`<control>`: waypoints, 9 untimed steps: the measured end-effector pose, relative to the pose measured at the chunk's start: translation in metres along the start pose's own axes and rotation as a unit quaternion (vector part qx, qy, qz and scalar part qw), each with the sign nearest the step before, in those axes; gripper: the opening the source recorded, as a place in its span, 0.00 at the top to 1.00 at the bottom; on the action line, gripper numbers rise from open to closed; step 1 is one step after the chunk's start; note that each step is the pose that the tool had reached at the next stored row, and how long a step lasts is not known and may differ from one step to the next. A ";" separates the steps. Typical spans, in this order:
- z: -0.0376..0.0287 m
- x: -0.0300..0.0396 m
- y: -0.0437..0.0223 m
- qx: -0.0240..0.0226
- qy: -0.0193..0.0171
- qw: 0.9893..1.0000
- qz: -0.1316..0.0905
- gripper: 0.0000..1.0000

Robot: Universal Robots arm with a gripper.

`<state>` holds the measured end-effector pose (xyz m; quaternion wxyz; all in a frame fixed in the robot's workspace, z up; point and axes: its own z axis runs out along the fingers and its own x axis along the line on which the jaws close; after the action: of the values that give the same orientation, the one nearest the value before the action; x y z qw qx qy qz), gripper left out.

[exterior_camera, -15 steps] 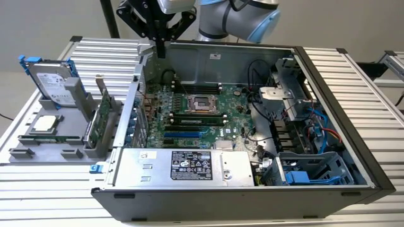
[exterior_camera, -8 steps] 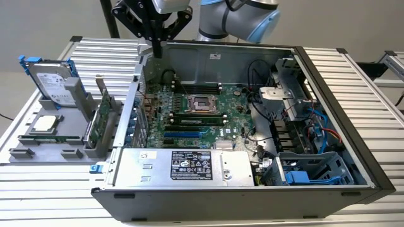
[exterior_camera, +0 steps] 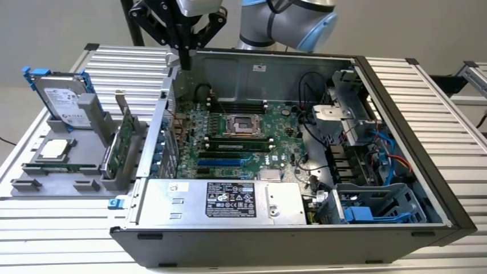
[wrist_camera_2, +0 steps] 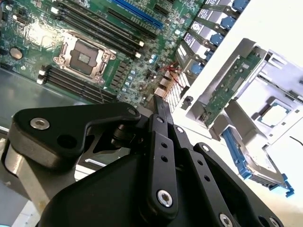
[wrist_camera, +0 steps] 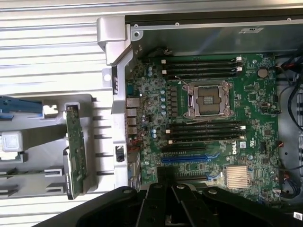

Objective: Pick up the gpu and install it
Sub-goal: 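Reach for the gpu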

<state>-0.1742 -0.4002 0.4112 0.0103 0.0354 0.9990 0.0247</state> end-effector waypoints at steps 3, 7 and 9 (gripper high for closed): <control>0.0000 0.0025 -0.0003 0.000 0.000 1.000 0.000 1.00; -0.0001 0.0058 -0.0007 0.000 0.000 1.000 0.000 1.00; -0.0002 0.0075 -0.0010 0.000 0.000 1.000 0.000 1.00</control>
<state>-0.1817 -0.4006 0.4112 0.0103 0.0354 0.9990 0.0248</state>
